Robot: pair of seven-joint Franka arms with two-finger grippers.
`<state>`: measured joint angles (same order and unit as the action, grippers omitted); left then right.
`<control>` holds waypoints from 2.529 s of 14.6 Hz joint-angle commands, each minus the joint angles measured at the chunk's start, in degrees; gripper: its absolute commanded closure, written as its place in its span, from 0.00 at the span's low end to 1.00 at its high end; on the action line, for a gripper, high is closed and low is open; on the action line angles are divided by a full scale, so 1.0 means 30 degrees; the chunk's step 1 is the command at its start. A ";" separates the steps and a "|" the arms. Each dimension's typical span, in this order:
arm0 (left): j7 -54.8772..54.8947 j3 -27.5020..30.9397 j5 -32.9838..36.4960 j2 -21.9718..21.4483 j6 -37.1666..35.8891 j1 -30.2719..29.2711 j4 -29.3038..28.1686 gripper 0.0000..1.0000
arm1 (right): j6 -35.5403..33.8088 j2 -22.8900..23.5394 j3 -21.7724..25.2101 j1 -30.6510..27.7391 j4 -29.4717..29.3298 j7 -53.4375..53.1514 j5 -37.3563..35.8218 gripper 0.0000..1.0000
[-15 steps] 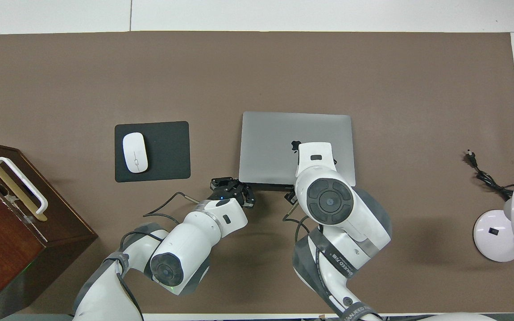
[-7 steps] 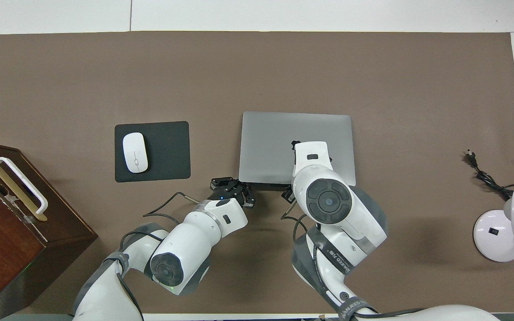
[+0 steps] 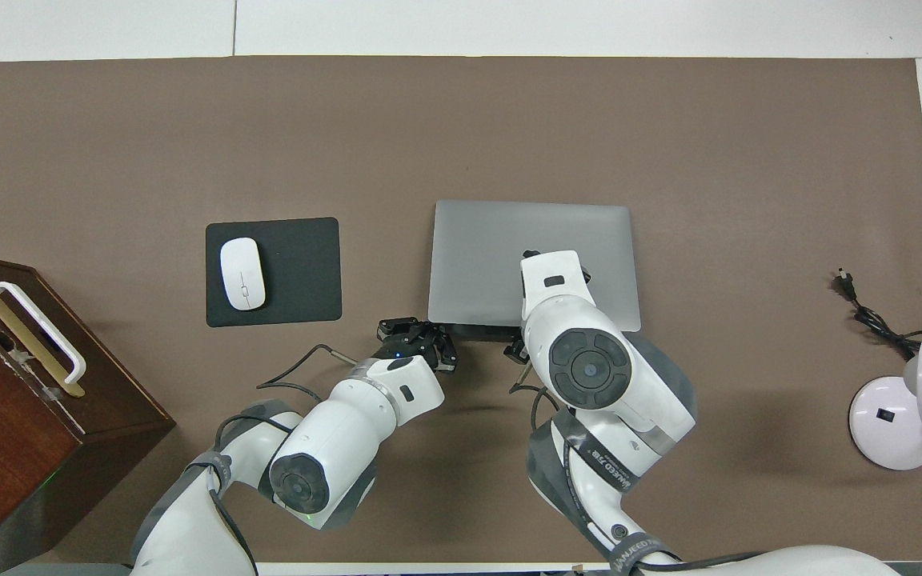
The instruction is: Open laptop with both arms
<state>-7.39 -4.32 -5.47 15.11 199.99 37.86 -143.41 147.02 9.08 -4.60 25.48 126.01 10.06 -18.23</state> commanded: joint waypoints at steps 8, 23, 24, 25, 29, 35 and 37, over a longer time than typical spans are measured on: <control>0.0470 0.0062 -0.0051 0.1029 0.0280 -0.0081 0.0459 1.00 | 0.0770 0.0957 0.0040 -0.1285 -0.2187 0.0951 -0.0896 0.00; 0.0792 0.0092 -0.0051 0.1234 0.0280 -0.0082 0.0459 1.00 | -0.1718 0.1806 0.0011 -0.2282 -0.6287 0.2593 -0.0837 0.00; 0.0792 0.0092 -0.0051 0.1234 0.0280 -0.0110 0.0459 1.00 | -0.2098 0.1835 0.0011 -0.2311 -0.6668 0.2913 -0.0692 0.00; 0.0792 0.0092 -0.0051 0.1234 0.0280 -0.0111 0.0459 1.00 | -0.2305 0.1981 -0.0018 -0.2399 -0.7020 0.3322 -0.0633 0.00; 0.0792 0.0121 -0.0051 0.1234 0.0280 -0.0111 0.0459 1.00 | -0.2425 0.2099 -0.0018 -0.2546 -0.7521 0.3648 -0.0661 0.00; 0.0792 0.0121 -0.0051 0.1234 0.0280 -0.0111 0.0459 1.00 | -0.2278 0.2773 -0.0018 -0.2839 -0.8779 0.4379 -0.0661 0.00; 0.0792 0.0121 -0.0051 0.1234 0.0280 -0.0110 0.0459 1.00 | -0.2220 0.2861 -0.0018 -0.3101 -0.8898 0.4789 -0.0661 0.00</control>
<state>-6.32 -4.31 -5.47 15.16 200.05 37.87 -143.40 140.52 16.26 -4.16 17.67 101.72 22.43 -19.41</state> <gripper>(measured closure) 0.991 0.000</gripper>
